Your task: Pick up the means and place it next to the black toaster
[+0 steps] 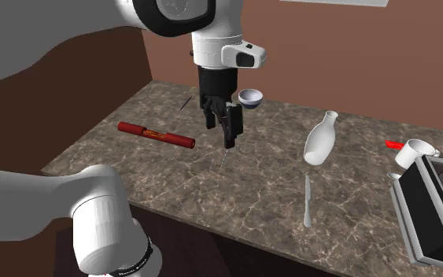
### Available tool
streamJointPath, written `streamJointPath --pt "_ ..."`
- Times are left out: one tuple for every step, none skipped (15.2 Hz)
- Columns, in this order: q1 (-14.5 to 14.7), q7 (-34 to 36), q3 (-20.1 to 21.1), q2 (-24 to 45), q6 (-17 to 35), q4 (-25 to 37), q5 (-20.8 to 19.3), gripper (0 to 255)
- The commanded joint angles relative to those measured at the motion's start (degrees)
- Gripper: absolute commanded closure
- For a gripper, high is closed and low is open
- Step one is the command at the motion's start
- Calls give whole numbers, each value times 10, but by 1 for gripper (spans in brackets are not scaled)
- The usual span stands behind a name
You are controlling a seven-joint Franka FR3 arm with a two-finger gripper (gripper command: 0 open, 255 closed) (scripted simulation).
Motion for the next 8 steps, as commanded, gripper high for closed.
streamJointPath --pt "0 0 0 0 0 0 0 0" --pt "5 -3 2 9 19 -8 3 0" --pt "9 -5 4 20 37 -16 6 0" --pt "14 -8 5 30 56 -23 9 0" --pt "18 -11 8 41 74 -29 11 0" --pt "22 -14 10 53 93 -35 14 0" --pt "27 -16 12 66 111 -40 17 0" --pt "31 -19 14 79 129 -44 19 0"
